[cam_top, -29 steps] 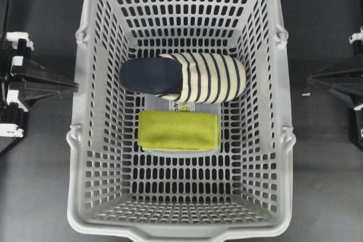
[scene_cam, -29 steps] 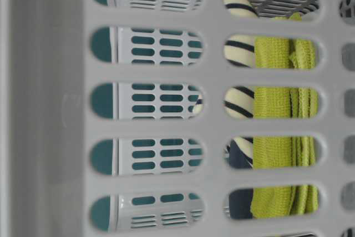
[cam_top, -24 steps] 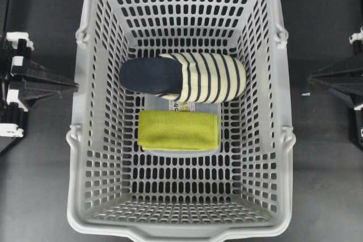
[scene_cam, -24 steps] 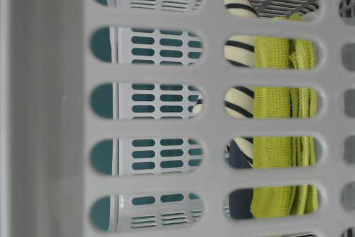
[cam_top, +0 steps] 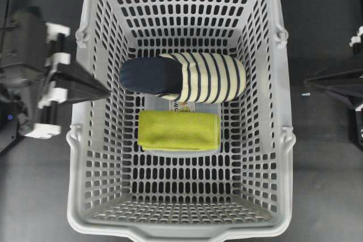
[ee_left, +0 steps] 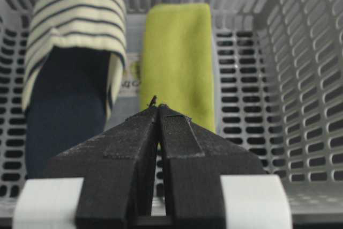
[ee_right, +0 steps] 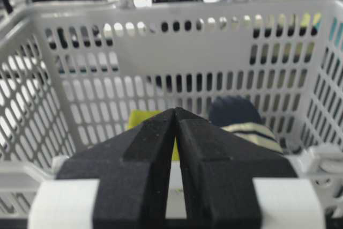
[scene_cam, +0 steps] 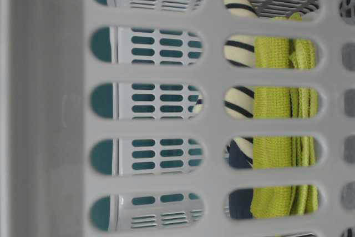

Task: Pick up the yellow cloth from the shopping basket with the left arm.
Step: 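Lower the left gripper into the basket over the yellow-green cloth, then close the left gripper on the edge of the yellow-green cloth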

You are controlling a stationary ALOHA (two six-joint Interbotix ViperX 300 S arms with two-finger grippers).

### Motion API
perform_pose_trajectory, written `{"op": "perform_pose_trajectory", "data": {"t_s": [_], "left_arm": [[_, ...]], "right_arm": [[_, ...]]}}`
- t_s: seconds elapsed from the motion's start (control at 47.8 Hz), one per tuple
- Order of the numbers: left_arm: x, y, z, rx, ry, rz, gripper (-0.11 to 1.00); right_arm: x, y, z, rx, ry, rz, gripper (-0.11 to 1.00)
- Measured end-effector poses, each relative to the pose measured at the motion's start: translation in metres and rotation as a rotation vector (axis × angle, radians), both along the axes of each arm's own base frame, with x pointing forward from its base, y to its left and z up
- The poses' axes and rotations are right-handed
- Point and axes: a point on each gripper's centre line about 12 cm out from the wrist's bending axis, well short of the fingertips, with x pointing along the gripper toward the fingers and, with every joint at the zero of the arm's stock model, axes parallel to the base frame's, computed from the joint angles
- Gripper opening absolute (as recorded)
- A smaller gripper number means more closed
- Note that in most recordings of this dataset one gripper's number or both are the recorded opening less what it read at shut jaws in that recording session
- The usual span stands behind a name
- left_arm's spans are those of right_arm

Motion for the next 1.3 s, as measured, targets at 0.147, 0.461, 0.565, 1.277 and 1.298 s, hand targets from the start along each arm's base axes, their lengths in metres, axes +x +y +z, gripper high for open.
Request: {"op": "perform_pose_trajectory", "data": {"t_s": [0.147, 0.461, 0.565, 1.277, 1.298], "left_arm": [[0.031, -0.001, 0.000, 0.002, 0.100, 0.004, 0.00], [0.089, 0.005, -0.008, -0.003, 0.253, 0.035, 0.52], [0.108, 0.003, -0.024, 0.007, 0.374, 0.031, 0.81], [0.168, -0.022, -0.143, 0.034, 0.675, -0.014, 0.86], [0.169, -0.022, -0.142, 0.034, 0.672, -0.014, 0.86]], "right_arm": [[-0.002, -0.001, 0.001, 0.000, 0.002, -0.006, 0.16], [-0.004, -0.001, 0.002, 0.005, -0.002, -0.008, 0.82], [-0.005, -0.002, 0.002, 0.003, 0.006, -0.009, 0.81], [-0.014, 0.000, 0.011, 0.009, -0.037, 0.000, 0.81], [-0.014, 0.000, 0.011, 0.009, -0.038, 0.000, 0.81]]}}
